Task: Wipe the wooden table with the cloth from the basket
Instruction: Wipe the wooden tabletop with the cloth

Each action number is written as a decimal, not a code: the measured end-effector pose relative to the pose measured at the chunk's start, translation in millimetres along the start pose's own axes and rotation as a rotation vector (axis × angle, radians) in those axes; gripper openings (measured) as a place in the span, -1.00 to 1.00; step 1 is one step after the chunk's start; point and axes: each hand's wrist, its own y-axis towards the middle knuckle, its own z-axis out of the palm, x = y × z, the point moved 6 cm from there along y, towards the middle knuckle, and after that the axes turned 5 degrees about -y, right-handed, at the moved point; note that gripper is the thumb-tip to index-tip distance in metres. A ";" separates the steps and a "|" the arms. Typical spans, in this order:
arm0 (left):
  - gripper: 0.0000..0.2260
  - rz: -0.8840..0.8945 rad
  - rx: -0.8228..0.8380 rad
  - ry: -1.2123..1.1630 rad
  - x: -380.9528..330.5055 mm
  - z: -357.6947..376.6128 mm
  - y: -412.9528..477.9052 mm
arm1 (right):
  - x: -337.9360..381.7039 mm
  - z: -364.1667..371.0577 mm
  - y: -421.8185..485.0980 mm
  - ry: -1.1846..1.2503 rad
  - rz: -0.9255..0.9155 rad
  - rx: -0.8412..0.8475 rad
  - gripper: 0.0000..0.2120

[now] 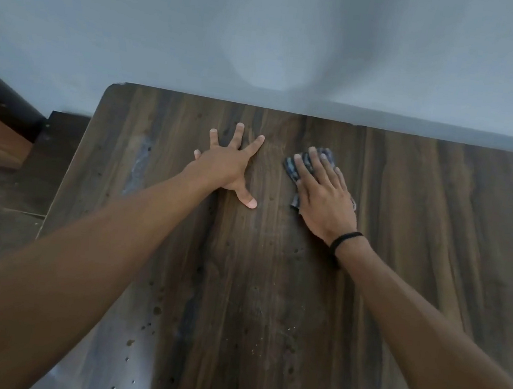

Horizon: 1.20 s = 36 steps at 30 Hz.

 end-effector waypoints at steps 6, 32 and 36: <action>0.27 0.001 0.000 -0.004 -0.9 -1.6 1.8 | -32.0 -22.6 73.3 0.099 0.263 -0.003 -0.46; 0.25 0.007 -0.027 -0.006 1.6 -1.2 -0.7 | 4.5 5.9 -57.1 0.013 0.131 -0.029 -0.50; 0.24 0.009 -0.041 -0.025 2.4 -1.3 -0.9 | 11.5 8.8 -82.1 0.001 0.195 -0.063 -0.49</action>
